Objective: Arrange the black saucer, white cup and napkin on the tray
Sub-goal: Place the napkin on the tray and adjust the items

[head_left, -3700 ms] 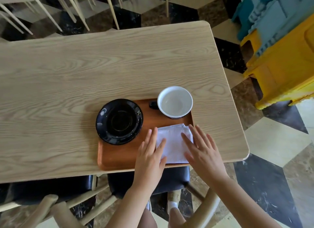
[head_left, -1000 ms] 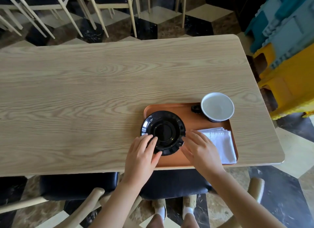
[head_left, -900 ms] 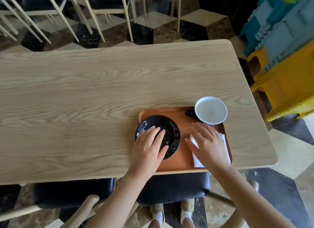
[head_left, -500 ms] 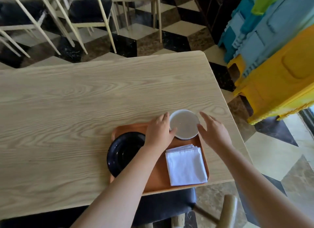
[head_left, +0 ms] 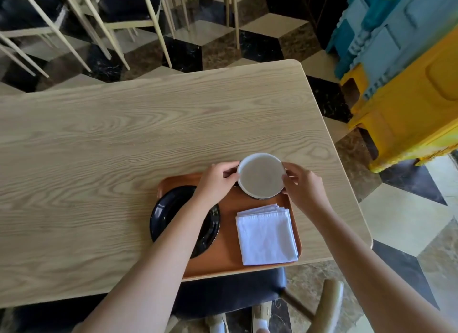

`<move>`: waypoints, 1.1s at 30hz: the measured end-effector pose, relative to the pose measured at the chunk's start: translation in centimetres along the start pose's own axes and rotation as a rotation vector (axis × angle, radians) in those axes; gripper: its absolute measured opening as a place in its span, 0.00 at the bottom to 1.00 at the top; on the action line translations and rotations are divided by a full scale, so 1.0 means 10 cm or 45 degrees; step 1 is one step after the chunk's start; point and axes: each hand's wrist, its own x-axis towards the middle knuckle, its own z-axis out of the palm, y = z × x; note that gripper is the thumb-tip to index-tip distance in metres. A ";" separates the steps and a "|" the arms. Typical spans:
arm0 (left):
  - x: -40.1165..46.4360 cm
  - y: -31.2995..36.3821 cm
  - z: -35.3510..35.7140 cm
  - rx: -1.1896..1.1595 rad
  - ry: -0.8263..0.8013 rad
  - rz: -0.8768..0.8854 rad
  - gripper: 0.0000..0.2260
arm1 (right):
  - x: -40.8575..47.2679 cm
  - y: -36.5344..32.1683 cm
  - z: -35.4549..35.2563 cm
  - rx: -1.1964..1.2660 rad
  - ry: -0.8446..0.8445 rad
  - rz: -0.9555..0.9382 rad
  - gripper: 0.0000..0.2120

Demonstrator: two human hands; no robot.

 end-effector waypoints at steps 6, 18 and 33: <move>-0.08 -0.05 -0.14 -0.029 -0.027 -0.070 0.16 | -0.06 -0.07 0.09 -0.031 -0.070 -0.054 0.13; -0.22 -0.18 -0.13 -0.063 0.073 -0.011 0.16 | -0.11 -0.10 0.18 -0.019 -0.060 -0.086 0.16; -1.30 -0.36 0.67 0.568 0.288 0.650 0.16 | -0.97 0.44 -0.06 -0.857 -0.107 -0.679 0.20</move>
